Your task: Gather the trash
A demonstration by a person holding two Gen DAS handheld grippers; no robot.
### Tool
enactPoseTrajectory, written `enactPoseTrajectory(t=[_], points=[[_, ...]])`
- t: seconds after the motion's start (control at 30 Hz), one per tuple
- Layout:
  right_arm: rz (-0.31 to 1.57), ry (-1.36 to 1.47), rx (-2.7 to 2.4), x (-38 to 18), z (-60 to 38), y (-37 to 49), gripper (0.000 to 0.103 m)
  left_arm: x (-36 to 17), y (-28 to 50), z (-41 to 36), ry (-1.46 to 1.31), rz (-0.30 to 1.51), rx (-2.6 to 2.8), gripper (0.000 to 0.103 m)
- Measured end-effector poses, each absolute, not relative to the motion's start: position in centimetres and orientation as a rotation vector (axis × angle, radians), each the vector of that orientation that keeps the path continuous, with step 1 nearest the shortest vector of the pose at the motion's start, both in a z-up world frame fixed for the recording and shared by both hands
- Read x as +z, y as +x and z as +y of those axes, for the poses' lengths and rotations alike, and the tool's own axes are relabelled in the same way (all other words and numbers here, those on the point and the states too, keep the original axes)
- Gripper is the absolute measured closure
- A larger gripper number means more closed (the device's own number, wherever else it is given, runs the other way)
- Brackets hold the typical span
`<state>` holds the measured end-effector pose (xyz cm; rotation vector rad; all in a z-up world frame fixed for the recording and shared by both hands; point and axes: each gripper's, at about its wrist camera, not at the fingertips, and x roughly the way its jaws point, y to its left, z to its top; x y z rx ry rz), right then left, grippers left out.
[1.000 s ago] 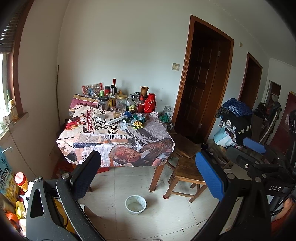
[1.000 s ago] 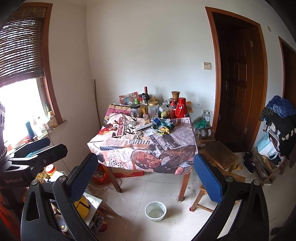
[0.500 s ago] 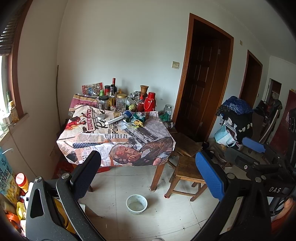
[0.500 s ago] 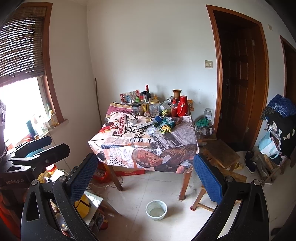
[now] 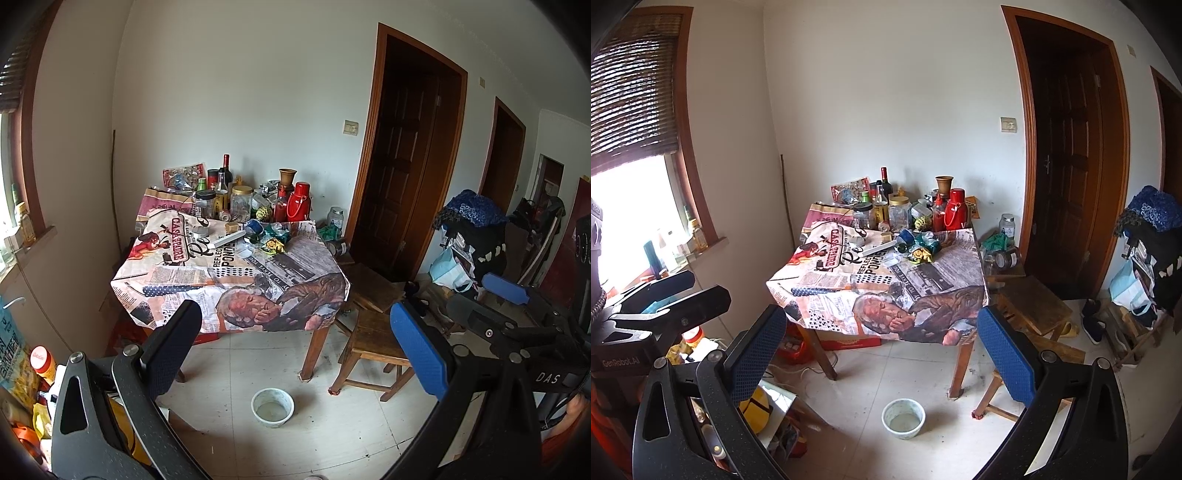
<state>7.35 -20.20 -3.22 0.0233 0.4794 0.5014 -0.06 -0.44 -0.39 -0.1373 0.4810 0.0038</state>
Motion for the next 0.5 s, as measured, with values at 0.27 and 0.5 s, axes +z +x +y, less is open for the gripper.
enactPoseTrajectory(t=[0.27,0.5], points=[[0.484,0.027,0.507,-3.4,-20.8,8.8,0.001,-0.4,2.1,-1.4,-0.129,0.489,0.013,0.000],[0.472,0.024,0.507,-3.1,-22.2,11.2,0.001,0.2,4.6,-2.9,-0.128,0.481,0.033,0.000]])
